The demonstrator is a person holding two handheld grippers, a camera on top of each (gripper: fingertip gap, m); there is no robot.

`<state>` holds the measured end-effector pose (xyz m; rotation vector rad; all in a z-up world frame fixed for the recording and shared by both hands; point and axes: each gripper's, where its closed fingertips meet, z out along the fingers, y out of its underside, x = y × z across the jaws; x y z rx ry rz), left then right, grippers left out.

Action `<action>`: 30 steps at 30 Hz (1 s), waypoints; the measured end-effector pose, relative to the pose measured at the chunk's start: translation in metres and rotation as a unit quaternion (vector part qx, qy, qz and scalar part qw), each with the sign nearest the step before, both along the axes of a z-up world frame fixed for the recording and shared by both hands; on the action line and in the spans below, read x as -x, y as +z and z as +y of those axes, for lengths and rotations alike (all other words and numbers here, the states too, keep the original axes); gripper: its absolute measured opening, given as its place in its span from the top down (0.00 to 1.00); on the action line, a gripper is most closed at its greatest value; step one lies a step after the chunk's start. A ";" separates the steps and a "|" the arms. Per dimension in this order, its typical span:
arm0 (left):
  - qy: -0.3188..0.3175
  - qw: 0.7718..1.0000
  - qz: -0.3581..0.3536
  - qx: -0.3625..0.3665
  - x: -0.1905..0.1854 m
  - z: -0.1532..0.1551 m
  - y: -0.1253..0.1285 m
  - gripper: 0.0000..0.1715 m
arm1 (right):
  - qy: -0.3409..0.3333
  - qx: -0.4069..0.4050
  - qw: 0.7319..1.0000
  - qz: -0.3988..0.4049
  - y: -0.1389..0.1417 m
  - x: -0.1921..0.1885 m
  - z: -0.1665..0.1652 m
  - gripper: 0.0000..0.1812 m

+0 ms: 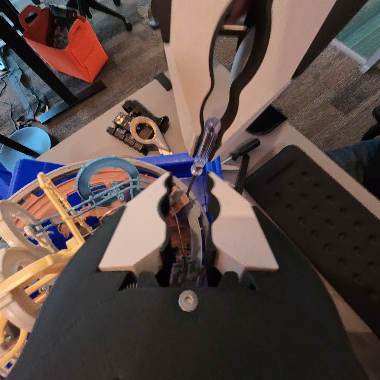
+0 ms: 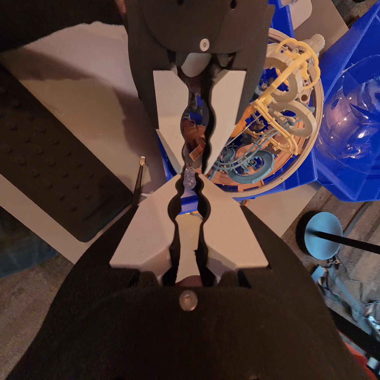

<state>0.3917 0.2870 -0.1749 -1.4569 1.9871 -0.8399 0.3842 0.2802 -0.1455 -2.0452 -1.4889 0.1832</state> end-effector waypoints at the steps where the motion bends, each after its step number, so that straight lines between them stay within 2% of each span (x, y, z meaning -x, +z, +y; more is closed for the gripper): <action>1: 0.000 1.000 -0.013 0.009 -0.002 -0.002 0.006 0.76 | 0.011 -0.003 1.000 -0.012 -0.001 0.001 -0.001 0.96; 3: -0.012 1.000 -0.018 0.007 -0.002 -0.008 0.012 0.81 | 0.035 -0.011 0.999 -0.031 -0.003 0.003 -0.001 0.96; 6: -0.022 1.000 0.002 -0.007 -0.002 -0.010 0.003 0.90 | 0.062 -0.019 0.996 -0.067 -0.010 0.001 0.002 0.96; 8: -0.019 1.000 0.003 -0.008 -0.002 -0.007 0.000 0.91 | 0.069 -0.022 0.994 -0.077 -0.012 0.001 0.004 0.96; 12: -0.013 1.000 -0.002 -0.009 -0.001 -0.004 0.003 0.94 | 0.021 -0.001 0.999 -0.043 -0.009 0.000 0.007 0.95; 13: -0.006 1.000 0.001 -0.015 0.000 0.000 0.002 0.96 | 0.005 0.001 0.999 -0.036 -0.009 -0.003 0.008 0.91; 15: -0.012 1.000 0.003 -0.008 0.002 -0.002 0.001 0.96 | -0.017 0.018 1.000 -0.007 -0.007 -0.004 0.004 0.85; 24: -0.028 0.999 0.000 -0.022 0.002 -0.007 0.000 0.96 | -0.070 0.038 0.993 0.092 -0.003 0.000 0.001 0.95; 30: -0.037 0.999 0.003 -0.015 0.005 -0.009 -0.002 0.95 | -0.036 0.003 0.997 0.063 -0.005 0.005 -0.002 0.95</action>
